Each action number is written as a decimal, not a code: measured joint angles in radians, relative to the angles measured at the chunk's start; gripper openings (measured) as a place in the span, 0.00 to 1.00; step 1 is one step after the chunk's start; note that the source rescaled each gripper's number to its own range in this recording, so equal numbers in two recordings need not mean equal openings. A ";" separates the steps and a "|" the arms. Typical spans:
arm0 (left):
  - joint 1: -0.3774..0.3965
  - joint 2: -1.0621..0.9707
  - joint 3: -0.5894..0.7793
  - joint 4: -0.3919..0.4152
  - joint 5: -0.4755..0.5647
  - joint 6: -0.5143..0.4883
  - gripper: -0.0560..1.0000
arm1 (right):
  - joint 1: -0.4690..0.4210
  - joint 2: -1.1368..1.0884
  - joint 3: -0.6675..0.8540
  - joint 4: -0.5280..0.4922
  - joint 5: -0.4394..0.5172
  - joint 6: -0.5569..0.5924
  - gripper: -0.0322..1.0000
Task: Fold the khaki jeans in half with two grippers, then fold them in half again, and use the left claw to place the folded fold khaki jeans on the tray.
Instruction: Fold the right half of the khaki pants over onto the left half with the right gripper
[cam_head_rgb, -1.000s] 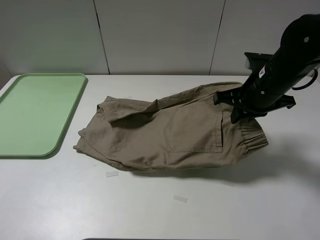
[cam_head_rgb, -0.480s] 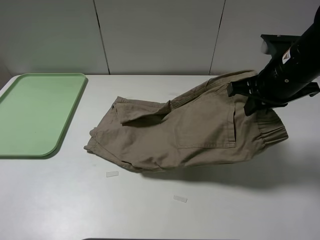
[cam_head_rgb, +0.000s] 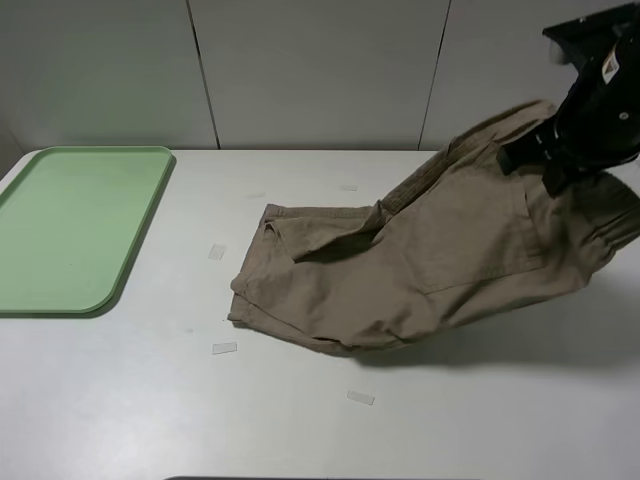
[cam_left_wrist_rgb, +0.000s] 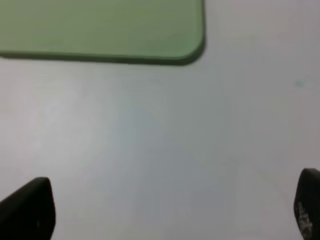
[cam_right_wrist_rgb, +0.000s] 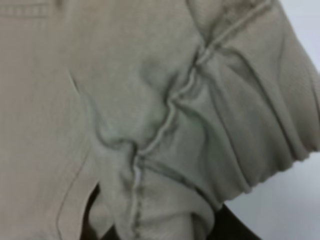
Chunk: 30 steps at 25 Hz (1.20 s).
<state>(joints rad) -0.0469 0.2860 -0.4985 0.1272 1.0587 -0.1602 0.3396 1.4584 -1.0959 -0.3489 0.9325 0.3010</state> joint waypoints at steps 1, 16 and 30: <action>0.034 0.000 0.000 0.000 0.000 0.000 0.95 | 0.000 0.000 -0.025 -0.014 0.006 -0.018 0.17; 0.185 -0.288 0.001 0.003 0.005 0.001 0.95 | 0.000 0.102 -0.116 -0.046 0.045 -0.170 0.17; 0.185 -0.295 0.001 0.007 0.005 0.001 0.95 | 0.010 0.259 -0.308 -0.017 0.202 -0.173 0.17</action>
<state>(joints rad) 0.1382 -0.0087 -0.4973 0.1340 1.0639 -0.1593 0.3496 1.7175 -1.4042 -0.3656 1.1344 0.1279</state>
